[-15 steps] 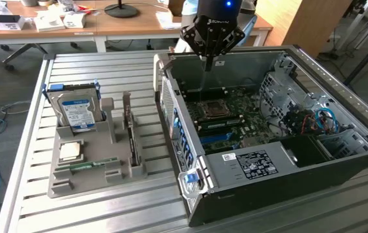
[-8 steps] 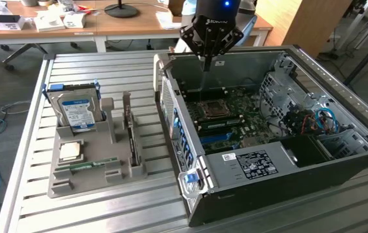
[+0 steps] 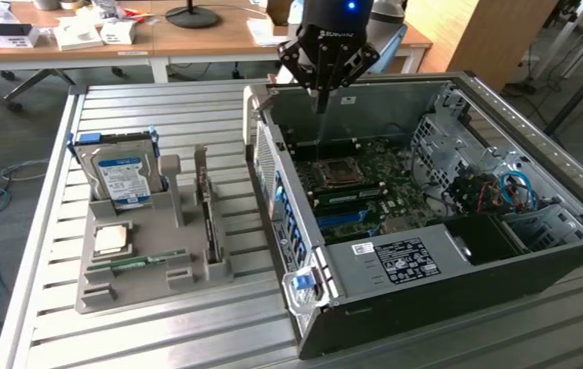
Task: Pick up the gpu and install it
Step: 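Reach for the gpu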
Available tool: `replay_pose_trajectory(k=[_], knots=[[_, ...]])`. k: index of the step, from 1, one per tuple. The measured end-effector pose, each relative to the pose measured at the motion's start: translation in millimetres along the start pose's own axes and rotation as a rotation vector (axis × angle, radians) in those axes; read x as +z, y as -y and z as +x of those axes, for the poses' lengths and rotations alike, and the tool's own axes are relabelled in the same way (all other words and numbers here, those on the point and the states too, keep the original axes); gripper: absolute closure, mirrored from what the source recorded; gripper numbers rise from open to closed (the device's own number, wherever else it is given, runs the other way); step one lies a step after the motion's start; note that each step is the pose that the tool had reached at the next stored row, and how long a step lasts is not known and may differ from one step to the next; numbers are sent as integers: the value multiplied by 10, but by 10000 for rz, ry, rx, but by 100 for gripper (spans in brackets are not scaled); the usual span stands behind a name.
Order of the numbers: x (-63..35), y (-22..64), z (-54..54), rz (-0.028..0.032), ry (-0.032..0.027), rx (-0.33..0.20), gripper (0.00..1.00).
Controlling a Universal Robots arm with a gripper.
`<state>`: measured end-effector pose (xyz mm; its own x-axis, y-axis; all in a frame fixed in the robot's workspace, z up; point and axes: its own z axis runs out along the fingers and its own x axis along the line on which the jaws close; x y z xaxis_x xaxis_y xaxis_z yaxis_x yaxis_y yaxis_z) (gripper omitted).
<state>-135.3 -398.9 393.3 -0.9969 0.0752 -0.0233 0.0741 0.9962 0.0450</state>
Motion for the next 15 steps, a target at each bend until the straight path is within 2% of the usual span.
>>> replay_pose_trajectory(k=[7, 15], knots=[[-1, 8, 105, -1, 0, 1, 89], [-4, 21, 283, -1, 1, 1, 89]])
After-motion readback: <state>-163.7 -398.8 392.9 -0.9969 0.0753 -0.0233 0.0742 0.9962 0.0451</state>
